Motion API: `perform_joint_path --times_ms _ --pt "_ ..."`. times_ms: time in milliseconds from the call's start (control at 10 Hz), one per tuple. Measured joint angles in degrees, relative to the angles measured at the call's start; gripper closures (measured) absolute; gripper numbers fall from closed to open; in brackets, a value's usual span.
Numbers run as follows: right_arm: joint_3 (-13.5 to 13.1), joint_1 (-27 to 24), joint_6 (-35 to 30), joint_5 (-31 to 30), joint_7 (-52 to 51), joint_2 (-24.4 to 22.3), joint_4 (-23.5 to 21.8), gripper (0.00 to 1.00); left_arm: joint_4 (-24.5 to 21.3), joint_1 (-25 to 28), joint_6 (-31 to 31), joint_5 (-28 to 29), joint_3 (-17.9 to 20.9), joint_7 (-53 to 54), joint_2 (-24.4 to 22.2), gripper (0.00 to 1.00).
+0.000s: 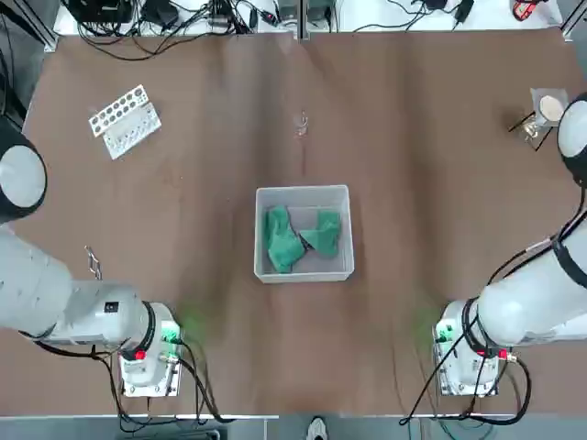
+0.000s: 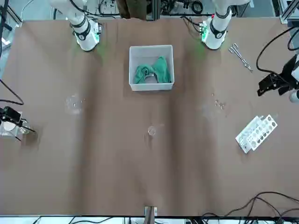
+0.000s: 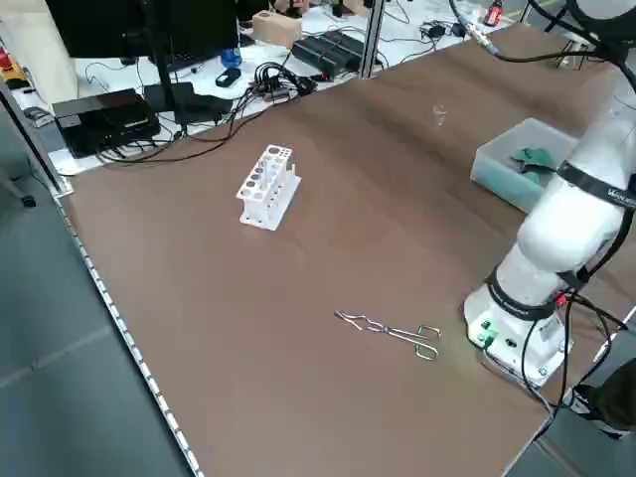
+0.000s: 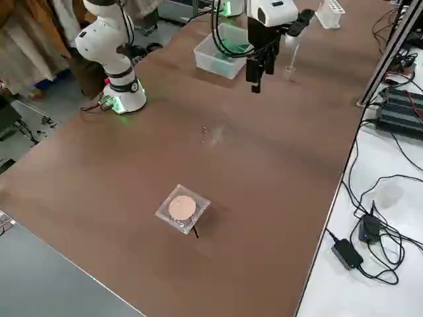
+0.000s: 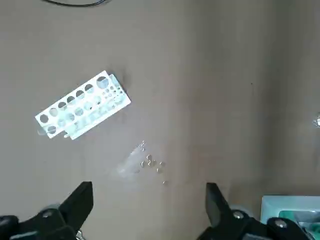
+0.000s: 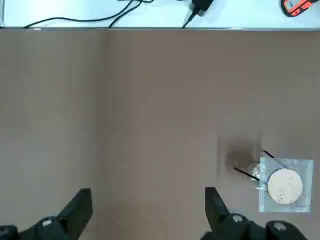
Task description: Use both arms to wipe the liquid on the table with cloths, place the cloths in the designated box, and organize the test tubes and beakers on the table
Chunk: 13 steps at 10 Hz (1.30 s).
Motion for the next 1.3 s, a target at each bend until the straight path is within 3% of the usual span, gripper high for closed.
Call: perform_joint_path --times_ms 600,1000,1300 --pt "-0.22 0.48 2.17 0.06 0.11 -3.51 -4.62 0.00 -0.03 -0.32 -0.05 0.00 -1.55 -0.07 0.01 0.01" --pt "-0.10 0.78 2.54 0.06 0.17 -3.55 -5.10 0.00 -2.70 -0.92 -2.65 0.00 -10.67 -4.40 -0.02 0.04" --pt "-0.10 0.78 2.57 0.06 0.19 -3.76 -5.10 0.00 -9.03 -0.94 -3.05 -1.30 -18.08 -8.57 -2.64 0.04"
